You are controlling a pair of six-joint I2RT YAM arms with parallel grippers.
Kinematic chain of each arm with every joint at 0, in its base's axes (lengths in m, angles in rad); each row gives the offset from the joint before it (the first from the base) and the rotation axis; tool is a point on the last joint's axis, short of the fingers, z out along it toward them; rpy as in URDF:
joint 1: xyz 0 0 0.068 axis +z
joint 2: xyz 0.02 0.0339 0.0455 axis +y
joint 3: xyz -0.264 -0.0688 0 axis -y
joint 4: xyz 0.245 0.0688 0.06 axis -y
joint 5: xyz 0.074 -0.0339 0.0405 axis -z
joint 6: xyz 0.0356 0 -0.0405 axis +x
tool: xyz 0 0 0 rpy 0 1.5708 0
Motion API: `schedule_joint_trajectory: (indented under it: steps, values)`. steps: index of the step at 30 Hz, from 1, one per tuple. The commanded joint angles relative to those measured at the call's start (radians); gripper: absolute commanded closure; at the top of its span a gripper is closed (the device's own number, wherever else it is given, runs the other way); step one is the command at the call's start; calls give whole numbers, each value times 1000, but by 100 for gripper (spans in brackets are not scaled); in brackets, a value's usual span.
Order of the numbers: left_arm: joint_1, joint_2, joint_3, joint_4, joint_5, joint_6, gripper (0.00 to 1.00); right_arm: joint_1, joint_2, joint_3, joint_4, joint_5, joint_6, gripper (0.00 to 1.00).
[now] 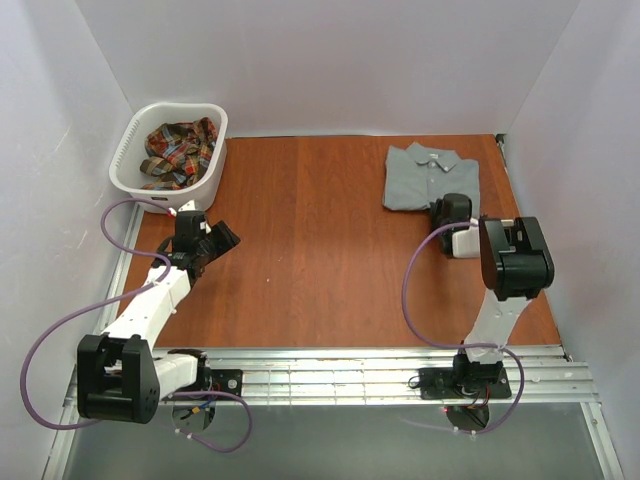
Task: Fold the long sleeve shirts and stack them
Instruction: Neatly place the folded shirt to the corner
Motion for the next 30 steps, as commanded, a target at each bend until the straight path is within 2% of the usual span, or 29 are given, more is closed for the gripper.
schedule_joint_trajectory:
  steps: [1,9,11,12,14,15,16,17,18,21,23,24,26,28,30]
  values:
    - [10,19,-10,10,0,13,33,-73,85,149,34,-78,-137,99]
    - [22,65,-6,15,14,15,34,-216,301,431,4,-288,-284,99]
    - [24,71,-6,16,20,13,33,-242,341,503,-21,-331,-331,95]
    - [25,74,-6,18,22,13,33,-248,346,517,-23,-360,-351,82]
    - [30,75,-6,24,43,10,33,-260,326,499,-24,-379,-373,67]
    - [31,73,-6,33,52,8,33,-264,308,481,-23,-385,-381,56]
    - [32,70,-7,34,57,10,33,-267,285,461,-23,-382,-394,52]
    - [32,67,-7,35,63,12,32,-268,224,404,-24,-376,-436,47]
    - [32,55,-10,35,66,13,32,-268,188,376,-33,-362,-453,38]
    - [32,16,-17,16,83,7,31,-277,17,242,-69,-357,-512,29]
    - [32,-11,12,-14,98,-11,31,-280,-144,185,-157,-351,-554,20]
    - [32,-31,26,-48,114,-16,31,-280,-203,130,-193,-337,-607,20]
    - [32,-86,80,-93,120,-25,29,-284,-387,86,-308,-339,-673,16]
    - [32,-134,123,-185,109,-21,27,-285,-508,81,-492,-325,-816,1]
    - [32,-169,204,-290,76,-2,19,-285,-675,107,-608,-310,-960,1]
